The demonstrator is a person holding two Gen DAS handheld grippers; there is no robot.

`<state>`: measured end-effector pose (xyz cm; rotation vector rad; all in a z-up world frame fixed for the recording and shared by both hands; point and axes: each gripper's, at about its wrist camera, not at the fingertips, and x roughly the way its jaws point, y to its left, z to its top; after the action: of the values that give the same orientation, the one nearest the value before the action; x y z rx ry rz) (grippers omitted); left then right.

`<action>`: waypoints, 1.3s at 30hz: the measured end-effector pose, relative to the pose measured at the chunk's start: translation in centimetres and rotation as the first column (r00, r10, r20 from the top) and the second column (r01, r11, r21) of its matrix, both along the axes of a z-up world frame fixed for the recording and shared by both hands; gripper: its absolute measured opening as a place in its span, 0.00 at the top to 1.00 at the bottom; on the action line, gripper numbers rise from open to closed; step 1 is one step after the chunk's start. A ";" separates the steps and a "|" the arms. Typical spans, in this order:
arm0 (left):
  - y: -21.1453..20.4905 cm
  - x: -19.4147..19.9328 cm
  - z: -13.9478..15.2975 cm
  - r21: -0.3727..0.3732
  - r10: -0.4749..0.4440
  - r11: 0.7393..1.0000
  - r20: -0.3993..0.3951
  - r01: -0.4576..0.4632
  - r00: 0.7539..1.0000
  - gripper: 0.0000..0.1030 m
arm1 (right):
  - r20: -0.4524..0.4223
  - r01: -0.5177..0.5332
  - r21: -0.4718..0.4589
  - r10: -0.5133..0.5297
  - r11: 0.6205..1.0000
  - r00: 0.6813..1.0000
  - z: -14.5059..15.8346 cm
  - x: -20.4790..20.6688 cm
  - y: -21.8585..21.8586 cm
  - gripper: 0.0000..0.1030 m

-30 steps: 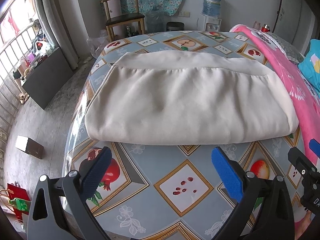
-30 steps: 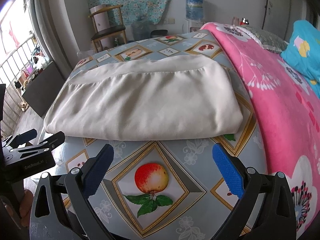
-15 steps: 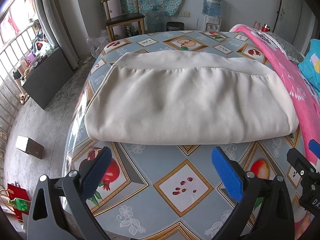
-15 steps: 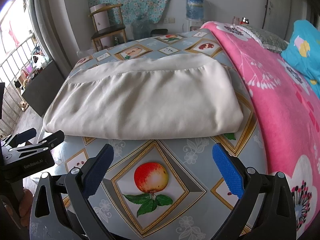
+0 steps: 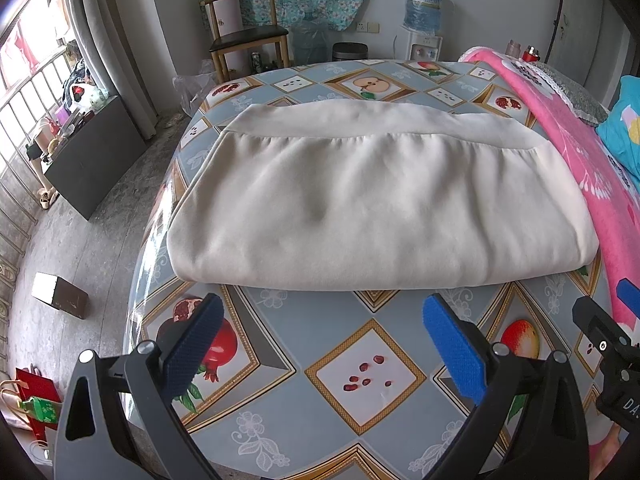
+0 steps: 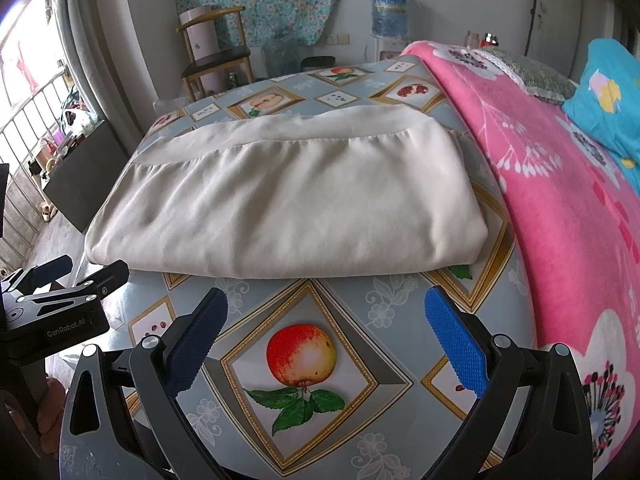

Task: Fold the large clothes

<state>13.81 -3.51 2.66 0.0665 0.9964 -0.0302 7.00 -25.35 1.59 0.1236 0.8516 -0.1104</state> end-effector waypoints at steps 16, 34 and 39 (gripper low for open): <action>0.0 0.0 0.0 0.001 0.000 1.000 -0.001 0.000 1.000 0.05 | -0.001 -0.001 0.000 0.001 1.000 1.000 0.0 0.1 0.0 0.07; 0.2 0.0 0.1 0.000 0.004 1.000 -0.001 -0.004 1.000 0.05 | -0.002 0.000 0.000 0.000 1.000 1.000 0.1 0.1 0.0 0.07; 0.4 0.1 0.2 0.001 0.009 1.000 -0.001 -0.009 1.000 0.05 | -0.003 0.001 0.000 -0.001 1.000 1.000 0.0 0.1 0.1 0.07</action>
<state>13.92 -3.15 2.89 0.0624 0.9979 -0.0214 7.05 -25.29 1.58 0.1241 0.8546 -0.1113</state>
